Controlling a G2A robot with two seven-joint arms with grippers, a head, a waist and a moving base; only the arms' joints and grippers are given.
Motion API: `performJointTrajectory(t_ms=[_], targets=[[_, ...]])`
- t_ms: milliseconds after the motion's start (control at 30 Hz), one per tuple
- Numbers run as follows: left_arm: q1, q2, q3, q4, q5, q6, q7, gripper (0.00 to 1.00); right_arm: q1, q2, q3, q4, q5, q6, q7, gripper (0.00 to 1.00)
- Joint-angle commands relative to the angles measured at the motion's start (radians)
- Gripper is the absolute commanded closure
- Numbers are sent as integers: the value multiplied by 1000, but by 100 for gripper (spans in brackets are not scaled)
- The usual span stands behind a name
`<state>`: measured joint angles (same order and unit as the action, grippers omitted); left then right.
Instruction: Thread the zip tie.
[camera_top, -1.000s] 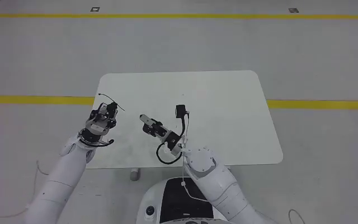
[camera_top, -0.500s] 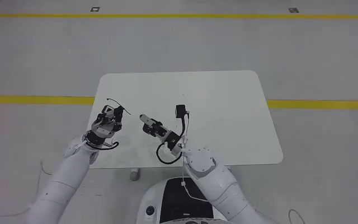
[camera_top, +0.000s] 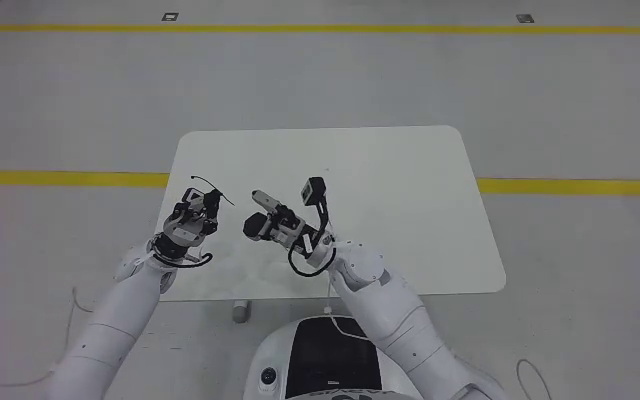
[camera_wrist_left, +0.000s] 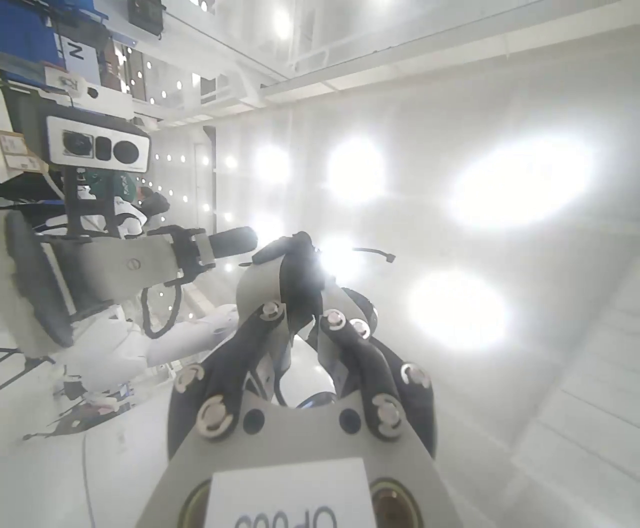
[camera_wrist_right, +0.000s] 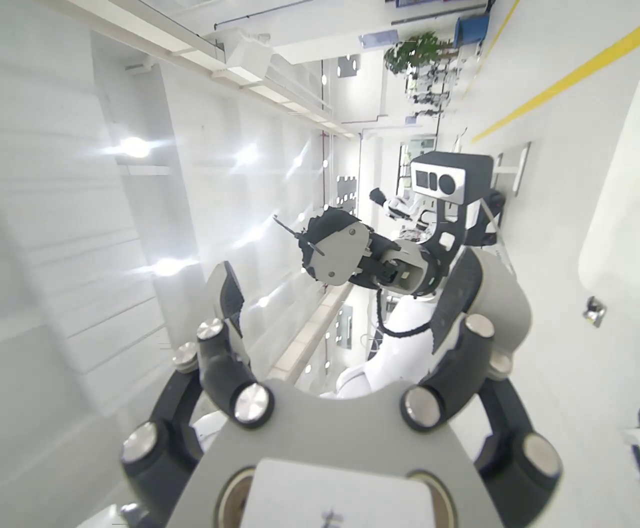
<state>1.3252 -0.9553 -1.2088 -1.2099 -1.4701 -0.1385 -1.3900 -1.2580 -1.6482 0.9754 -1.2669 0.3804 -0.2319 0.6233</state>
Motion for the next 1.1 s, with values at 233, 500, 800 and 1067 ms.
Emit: performJointTrajectory(t_ms=[233,500,800,1067], targets=[[0,0,0,0,0,0,0,100,33,-6,-9,39,68,5,32,0],[0,0,0,0,0,0,0,100,34,-10,-9,35,177,-7,57,0],[0,0,0,0,0,0,0,100,111,-32,-36,148,357,-14,149,0],[0,0,0,0,0,0,0,100,106,-31,-38,143,348,-9,137,0]])
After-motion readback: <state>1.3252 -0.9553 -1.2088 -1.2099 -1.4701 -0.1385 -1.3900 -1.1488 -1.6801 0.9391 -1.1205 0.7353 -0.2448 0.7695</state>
